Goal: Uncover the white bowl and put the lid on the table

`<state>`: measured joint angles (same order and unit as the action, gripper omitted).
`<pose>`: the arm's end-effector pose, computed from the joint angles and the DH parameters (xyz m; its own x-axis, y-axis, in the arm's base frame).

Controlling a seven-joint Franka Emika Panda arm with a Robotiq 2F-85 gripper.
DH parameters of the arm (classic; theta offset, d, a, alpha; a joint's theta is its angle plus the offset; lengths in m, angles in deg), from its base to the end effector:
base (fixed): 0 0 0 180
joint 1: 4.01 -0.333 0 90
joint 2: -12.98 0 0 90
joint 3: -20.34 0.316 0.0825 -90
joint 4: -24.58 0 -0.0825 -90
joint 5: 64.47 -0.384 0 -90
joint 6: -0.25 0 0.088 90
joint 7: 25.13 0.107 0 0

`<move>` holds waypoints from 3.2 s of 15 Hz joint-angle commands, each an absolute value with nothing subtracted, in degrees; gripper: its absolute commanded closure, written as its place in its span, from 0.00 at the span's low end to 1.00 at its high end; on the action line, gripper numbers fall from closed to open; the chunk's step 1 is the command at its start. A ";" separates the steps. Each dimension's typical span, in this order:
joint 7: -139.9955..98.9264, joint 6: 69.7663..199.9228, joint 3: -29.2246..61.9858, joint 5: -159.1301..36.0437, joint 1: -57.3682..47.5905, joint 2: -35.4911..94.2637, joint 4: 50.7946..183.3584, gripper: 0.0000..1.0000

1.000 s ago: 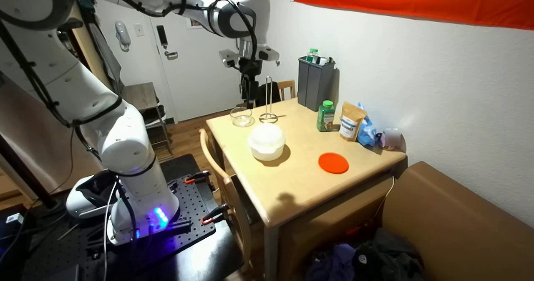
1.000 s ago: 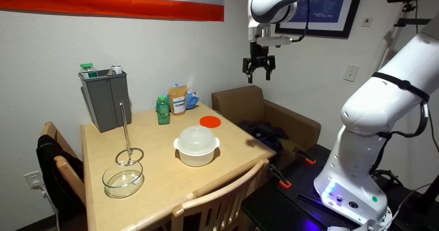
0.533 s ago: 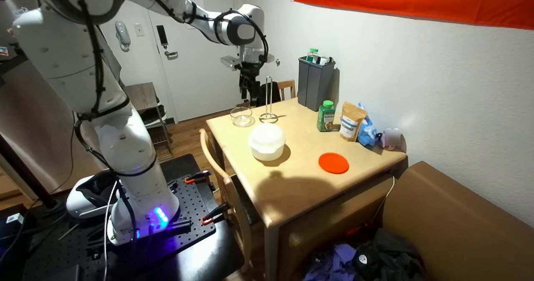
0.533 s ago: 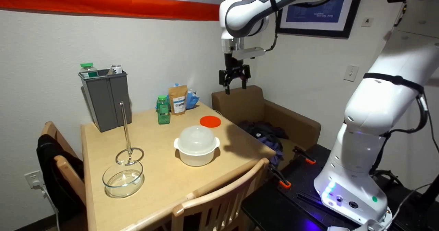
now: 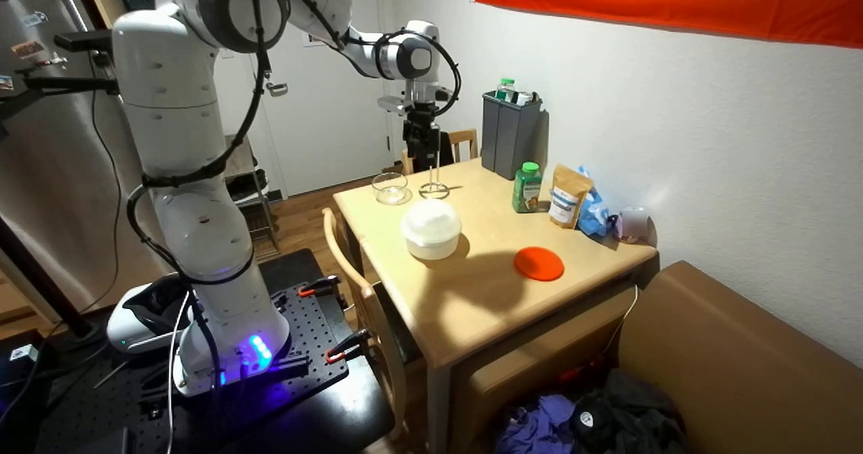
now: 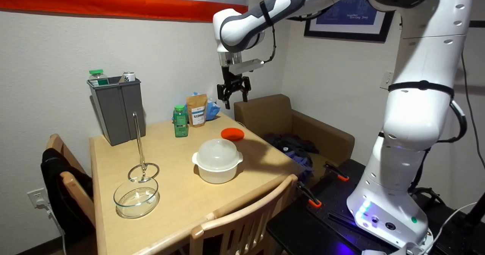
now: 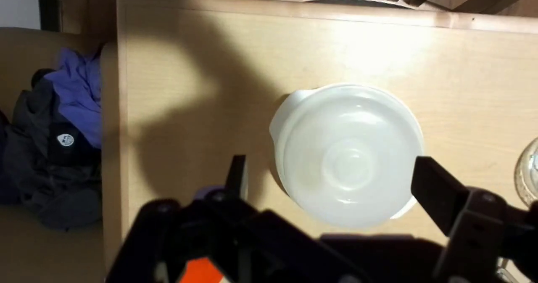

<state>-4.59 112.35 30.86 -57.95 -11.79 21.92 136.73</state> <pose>0.5466 0.1699 0.3869 0.9927 0.0046 -0.1204 0.0190 -0.9927 0.1190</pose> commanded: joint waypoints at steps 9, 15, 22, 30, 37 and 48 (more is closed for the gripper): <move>-6.90 116.34 28.36 -61.76 -12.94 31.94 130.77 0.00; -11.46 116.08 28.00 -63.07 -13.26 43.40 122.43 0.00; -11.13 112.57 26.50 -62.27 -15.24 52.19 113.23 0.00; -10.10 114.56 25.71 -62.89 -15.96 54.06 113.28 0.00; -9.86 117.10 26.10 -64.77 -16.88 57.09 113.55 0.00; -8.84 122.81 25.59 -64.34 -18.35 55.98 116.21 0.00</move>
<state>-10.08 120.39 26.40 -63.65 -17.50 57.21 114.17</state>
